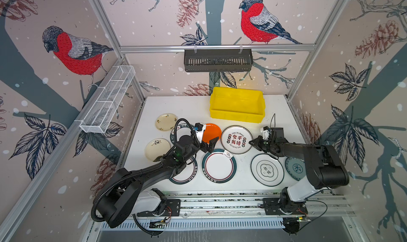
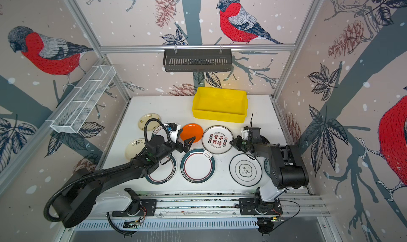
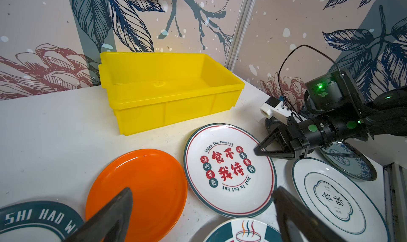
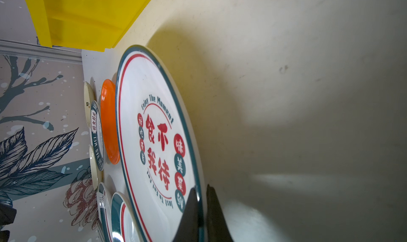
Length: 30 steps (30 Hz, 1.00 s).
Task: Place the plates into the plastic bin on the countertop
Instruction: Pick up the plate from the center of the table.
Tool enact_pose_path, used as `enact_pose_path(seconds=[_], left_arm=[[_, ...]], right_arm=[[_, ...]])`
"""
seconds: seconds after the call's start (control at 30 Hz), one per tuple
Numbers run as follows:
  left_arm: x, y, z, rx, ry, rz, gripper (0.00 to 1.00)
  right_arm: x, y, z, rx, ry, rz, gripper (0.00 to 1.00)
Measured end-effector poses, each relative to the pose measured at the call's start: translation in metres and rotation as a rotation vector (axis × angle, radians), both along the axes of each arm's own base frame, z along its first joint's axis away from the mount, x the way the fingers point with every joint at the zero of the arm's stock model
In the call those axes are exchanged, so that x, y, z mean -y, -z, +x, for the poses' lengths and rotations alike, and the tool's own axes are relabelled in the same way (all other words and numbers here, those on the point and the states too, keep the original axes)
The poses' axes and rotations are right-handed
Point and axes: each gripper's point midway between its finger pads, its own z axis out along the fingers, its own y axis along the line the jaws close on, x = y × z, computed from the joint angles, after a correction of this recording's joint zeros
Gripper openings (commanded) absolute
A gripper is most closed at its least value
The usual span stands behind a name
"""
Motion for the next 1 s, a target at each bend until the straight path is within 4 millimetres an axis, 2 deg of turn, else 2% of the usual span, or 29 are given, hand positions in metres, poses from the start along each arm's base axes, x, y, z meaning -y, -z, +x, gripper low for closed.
enact_pose_path(seconds=[0.23, 0.47, 0.57, 0.77, 1.0], left_arm=[[-0.004, -0.001, 0.002, 0.004, -0.026, 0.003, 0.98], [-0.015, 0.004, 0.001, 0.002, -0.069, 0.013, 0.98], [-0.02, 0.01, 0.0, -0.006, -0.092, 0.025, 0.98], [-0.026, 0.007, 0.005, 0.008, -0.135, 0.024, 0.98], [-0.035, 0.007, 0.01, 0.016, -0.193, 0.03, 0.98]], right_arm=[[0.011, -0.014, -0.004, 0.016, 0.039, -0.052, 0.0], [0.022, -0.042, -0.003, 0.067, 0.075, -0.118, 0.0], [0.022, -0.059, -0.004, 0.118, 0.068, -0.12, 0.0], [0.018, -0.102, -0.009, 0.239, 0.039, -0.115, 0.0], [0.011, -0.151, 0.005, 0.374, 0.03, -0.107, 0.0]])
